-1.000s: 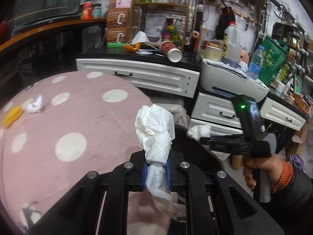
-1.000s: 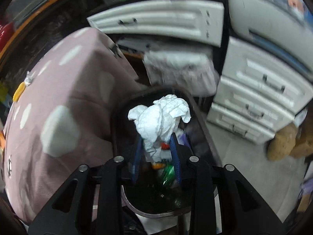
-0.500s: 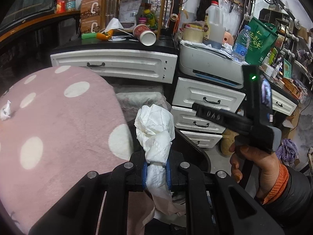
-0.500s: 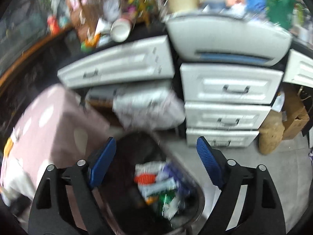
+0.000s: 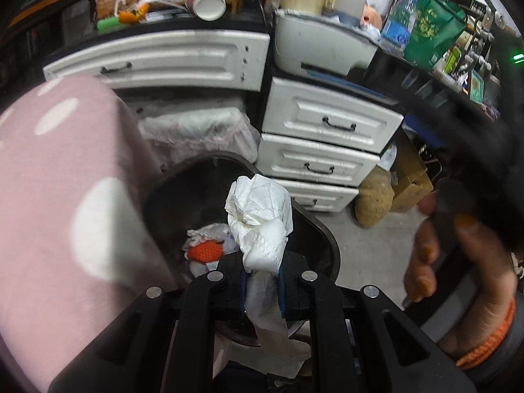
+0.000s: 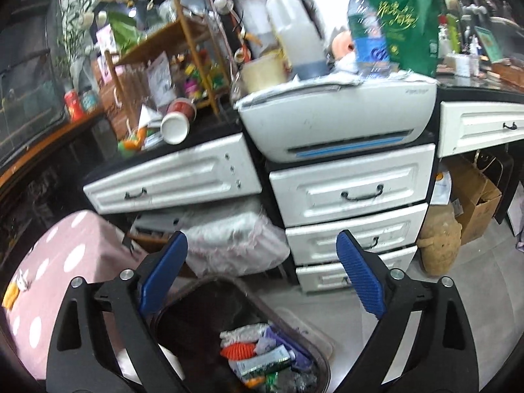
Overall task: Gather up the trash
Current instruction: 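Lower the white tissue into the black bin and open the left tool, then move both open tools back over the table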
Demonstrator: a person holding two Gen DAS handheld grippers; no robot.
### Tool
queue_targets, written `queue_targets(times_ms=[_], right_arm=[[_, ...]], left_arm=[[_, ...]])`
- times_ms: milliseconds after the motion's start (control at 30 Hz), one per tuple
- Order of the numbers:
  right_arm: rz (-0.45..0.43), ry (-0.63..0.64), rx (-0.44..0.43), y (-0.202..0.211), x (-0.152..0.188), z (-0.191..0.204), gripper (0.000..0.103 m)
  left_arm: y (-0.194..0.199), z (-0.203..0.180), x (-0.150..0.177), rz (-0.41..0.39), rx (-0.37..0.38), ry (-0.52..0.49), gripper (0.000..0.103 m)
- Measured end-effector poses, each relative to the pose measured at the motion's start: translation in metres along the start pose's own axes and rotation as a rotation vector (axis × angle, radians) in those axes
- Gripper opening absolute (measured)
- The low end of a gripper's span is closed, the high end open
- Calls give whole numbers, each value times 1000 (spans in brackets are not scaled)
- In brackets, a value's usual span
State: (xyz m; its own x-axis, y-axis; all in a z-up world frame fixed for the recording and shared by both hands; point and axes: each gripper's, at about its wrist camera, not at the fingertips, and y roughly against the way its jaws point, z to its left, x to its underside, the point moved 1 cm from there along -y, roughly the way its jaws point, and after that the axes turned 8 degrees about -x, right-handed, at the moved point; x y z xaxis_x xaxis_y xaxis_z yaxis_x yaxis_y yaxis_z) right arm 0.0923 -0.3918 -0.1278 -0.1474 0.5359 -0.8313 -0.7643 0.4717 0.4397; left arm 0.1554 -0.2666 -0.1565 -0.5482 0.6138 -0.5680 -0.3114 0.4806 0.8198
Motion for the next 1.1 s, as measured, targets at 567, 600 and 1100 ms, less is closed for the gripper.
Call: queue_targets(times_ms=[567, 600, 1100], right_arm=[[-24, -70, 2, 2, -1, -15, 95], [-26, -83, 4, 2, -1, -17, 95], [112, -41, -137, -14, 6, 5, 96]], left_arm=[[-24, -9, 3, 53, 54, 4, 80], [-21, -9, 3, 46, 58, 5, 81], [74, 11, 8, -167, 32, -5, 96]])
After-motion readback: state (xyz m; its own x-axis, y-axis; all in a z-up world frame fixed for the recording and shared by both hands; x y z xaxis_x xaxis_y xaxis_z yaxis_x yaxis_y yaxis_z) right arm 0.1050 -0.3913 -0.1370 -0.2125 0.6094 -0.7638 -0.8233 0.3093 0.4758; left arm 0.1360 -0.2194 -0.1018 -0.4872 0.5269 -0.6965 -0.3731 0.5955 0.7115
